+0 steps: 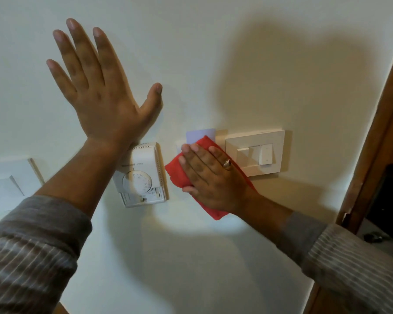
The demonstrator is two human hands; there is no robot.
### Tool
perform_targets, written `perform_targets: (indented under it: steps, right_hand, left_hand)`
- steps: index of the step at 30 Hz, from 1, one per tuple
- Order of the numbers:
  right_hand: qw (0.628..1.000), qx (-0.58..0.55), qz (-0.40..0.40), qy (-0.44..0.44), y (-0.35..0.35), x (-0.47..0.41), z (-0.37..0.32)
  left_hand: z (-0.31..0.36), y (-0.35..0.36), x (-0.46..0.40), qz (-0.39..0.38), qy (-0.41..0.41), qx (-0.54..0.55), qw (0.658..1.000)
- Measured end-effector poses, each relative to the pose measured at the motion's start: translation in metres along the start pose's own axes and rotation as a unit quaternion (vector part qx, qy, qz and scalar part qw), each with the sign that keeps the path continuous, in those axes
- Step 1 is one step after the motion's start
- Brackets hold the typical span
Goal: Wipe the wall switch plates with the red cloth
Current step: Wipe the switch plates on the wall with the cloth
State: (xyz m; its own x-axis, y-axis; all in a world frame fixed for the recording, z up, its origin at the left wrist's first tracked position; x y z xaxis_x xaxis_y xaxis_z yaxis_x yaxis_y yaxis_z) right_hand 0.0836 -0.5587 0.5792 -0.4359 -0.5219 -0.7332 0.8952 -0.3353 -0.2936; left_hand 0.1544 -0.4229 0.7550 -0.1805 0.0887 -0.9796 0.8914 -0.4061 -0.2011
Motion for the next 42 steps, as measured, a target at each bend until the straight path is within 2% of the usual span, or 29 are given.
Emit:
perform_targets:
  steps: [6, 12, 18, 25, 30, 32, 37, 39, 42]
  right_hand:
    - [0.992, -0.021, -0.037, -0.115, 0.005, 0.029, -0.008]
    - [0.996, 0.007, -0.039, -0.084, 0.01, 0.019, -0.009]
    - [0.988, -0.02, -0.041, -0.147, 0.004, 0.028, -0.014]
    - [0.999, 0.007, -0.018, -0.036, 0.004, 0.003, -0.005]
    - [0.992, -0.012, -0.035, -0.121, 0.006, 0.017, -0.013]
    - [0.991, -0.021, -0.031, -0.125, 0.004, 0.023, -0.003]
    - [0.999, 0.024, -0.021, -0.001, 0.004, -0.001, 0.001]
    - [0.999, 0.03, -0.029, -0.031, 0.009, 0.002, -0.008]
    - [0.985, -0.003, -0.043, -0.165, 0.01, 0.026, -0.015]
  left_hand:
    - [0.005, -0.003, 0.001, -0.017, 0.022, 0.0, 1.0]
    - [0.005, 0.001, 0.0, -0.017, 0.025, 0.018, 0.999]
    - [0.004, 0.003, 0.001, -0.022, 0.026, 0.022, 0.999]
    - [0.004, 0.006, -0.001, -0.013, 0.018, 0.015, 1.0]
    - [0.003, 0.006, -0.001, -0.014, 0.021, 0.018, 1.0]
    - [0.004, 0.006, 0.0, -0.014, 0.021, 0.018, 1.0]
    - [0.004, 0.005, -0.001, -0.008, 0.015, 0.017, 1.0]
    - [0.003, 0.005, 0.0, -0.011, 0.018, 0.018, 1.0]
    - [0.003, 0.004, 0.001, -0.014, 0.025, 0.02, 0.999]
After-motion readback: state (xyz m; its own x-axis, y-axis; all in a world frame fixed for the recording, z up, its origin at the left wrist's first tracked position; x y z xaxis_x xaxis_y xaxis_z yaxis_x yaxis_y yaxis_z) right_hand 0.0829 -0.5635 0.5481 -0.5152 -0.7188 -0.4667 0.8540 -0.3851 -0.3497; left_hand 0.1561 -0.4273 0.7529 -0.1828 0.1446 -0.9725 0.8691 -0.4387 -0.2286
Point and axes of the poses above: each hand's wrist, its own x-axis away from the middle knuckle, its own y-axis out of the palm, z = x × y, the point moved 10 cm from there along -x, towards the middle knuckle, and after that the axes turned 10 degrees about -z, right-handed, at the moved point
